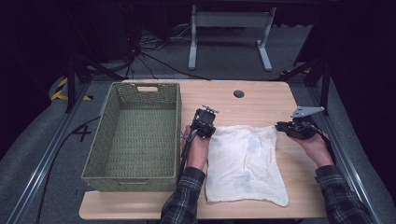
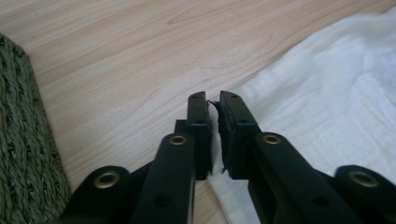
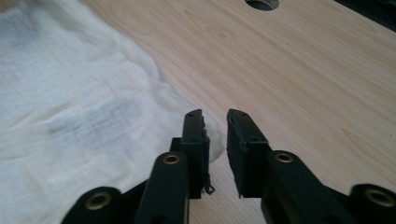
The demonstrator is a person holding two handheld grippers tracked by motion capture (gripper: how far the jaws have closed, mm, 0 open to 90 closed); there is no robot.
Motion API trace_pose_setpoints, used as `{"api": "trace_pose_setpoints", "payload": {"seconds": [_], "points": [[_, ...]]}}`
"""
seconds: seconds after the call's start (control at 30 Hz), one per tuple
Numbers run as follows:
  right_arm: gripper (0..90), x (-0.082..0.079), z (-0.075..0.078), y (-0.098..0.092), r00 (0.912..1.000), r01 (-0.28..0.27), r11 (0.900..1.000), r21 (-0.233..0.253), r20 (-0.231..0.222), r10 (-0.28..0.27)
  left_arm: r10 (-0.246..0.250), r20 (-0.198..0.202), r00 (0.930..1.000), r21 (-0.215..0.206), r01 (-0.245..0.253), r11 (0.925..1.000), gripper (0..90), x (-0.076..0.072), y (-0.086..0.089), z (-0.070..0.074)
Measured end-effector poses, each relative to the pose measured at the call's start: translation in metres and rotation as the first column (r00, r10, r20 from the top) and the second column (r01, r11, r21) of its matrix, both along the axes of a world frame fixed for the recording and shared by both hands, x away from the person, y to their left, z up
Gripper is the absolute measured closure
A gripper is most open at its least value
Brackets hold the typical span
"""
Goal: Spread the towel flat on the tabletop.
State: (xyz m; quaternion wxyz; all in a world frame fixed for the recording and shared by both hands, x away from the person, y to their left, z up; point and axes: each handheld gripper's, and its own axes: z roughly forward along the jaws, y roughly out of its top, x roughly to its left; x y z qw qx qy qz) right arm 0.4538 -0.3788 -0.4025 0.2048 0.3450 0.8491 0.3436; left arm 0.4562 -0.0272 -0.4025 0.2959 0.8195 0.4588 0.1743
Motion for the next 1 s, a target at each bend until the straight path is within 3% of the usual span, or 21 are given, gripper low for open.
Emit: {"api": "trace_pose_setpoints", "payload": {"seconds": [0.1, 0.17, 0.33, 0.5, 0.67, 0.9, 1.0], "points": [[76.9, -0.004, -0.001, -0.003, 0.9997, -0.006, 1.0, 0.017, -0.025, 0.007, -0.029, -0.01, 0.9995, 0.013, 0.029, 0.9995, 81.0, -0.007, -0.003, 0.002], [81.5, -0.011, -0.003, -0.005, 0.9982, -0.037, 0.998, 0.047, -0.044, 0.039, -0.06, -0.028, 0.9978, 0.012, 0.06, 0.9981, 83.5, -0.014, -0.005, 0.0], [87.2, -0.031, -0.01, 0.001, 0.9903, -0.105, 0.993, 0.043, -0.086, 0.109, -0.114, -0.059, 0.9918, 0.078, 0.118, 0.99, 87.6, -0.037, -0.011, -0.014], [88.2, -0.052, -0.015, 0.008, 0.9816, -0.15, 0.988, 0.04, -0.114, 0.153, -0.164, -0.093, 0.982, 0.065, 0.171, 0.9832, 89.1, -0.058, -0.008, -0.023], [88.4, -0.068, -0.025, 0.011, 0.9731, -0.171, 0.985, 0.027, -0.153, 0.173, -0.215, -0.092, 0.9723, 0.058, 0.221, 0.9736, 88.7, -0.078, -0.004, -0.027], [88.3, -0.089, -0.034, 0.013, 0.9677, -0.175, 0.985, 0.009, -0.182, 0.174, -0.232, -0.099, 0.9676, 0.056, 0.238, 0.9696, 87.9, -0.084, -0.002, -0.035], [88.4, -0.091, -0.036, 0.014, 0.9665, -0.179, 0.984, 0.009, -0.185, 0.178, -0.238, -0.103, 0.9657, 0.056, 0.245, 0.9679, 87.9, -0.085, -0.003, -0.036]]}}
